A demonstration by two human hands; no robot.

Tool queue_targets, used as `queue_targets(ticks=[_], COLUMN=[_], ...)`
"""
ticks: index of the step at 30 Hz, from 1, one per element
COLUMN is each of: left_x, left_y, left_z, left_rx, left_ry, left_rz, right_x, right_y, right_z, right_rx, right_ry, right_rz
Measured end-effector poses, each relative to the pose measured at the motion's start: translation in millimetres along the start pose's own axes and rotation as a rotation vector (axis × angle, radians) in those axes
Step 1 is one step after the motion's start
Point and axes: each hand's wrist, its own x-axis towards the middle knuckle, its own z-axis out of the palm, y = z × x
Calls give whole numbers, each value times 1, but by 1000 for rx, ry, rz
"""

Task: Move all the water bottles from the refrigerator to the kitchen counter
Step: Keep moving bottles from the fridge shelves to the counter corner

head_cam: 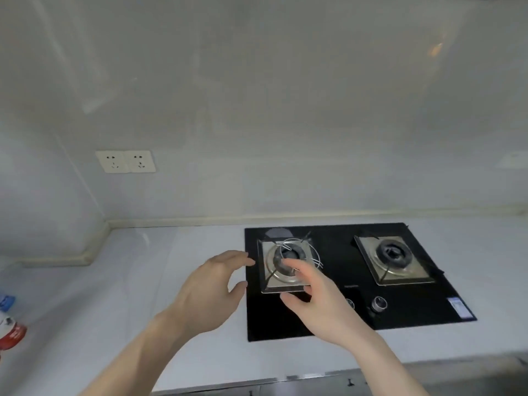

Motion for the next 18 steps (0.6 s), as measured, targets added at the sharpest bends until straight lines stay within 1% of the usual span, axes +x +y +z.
queue_targets(ticks=[5,7,8,12,14,15,18], left_x=[13,15,19,28,32,33,43], left_y=[101,126,151,214,260,272,326], left_z=[46,61,75,104,123,126,152], left_rx=[18,18,29,55,58,56,50], left_ry=[-51,-69,-88,-146,-169,-179,-209], left_rz=[185,229,280,390,482,502,634], right_x=[-71,-90,-113,-166,-205,-215,-263], right_y=[50,67,79,106,122,126,143], right_z=[-73,-92,-110,-156,-184,-191,-222], right_rx=[1,0,-6,-39,-55,-68,-70], right_ry=[102,146,192,310,402,428,552], right_rz=[61,83,100,121,168,178,256])
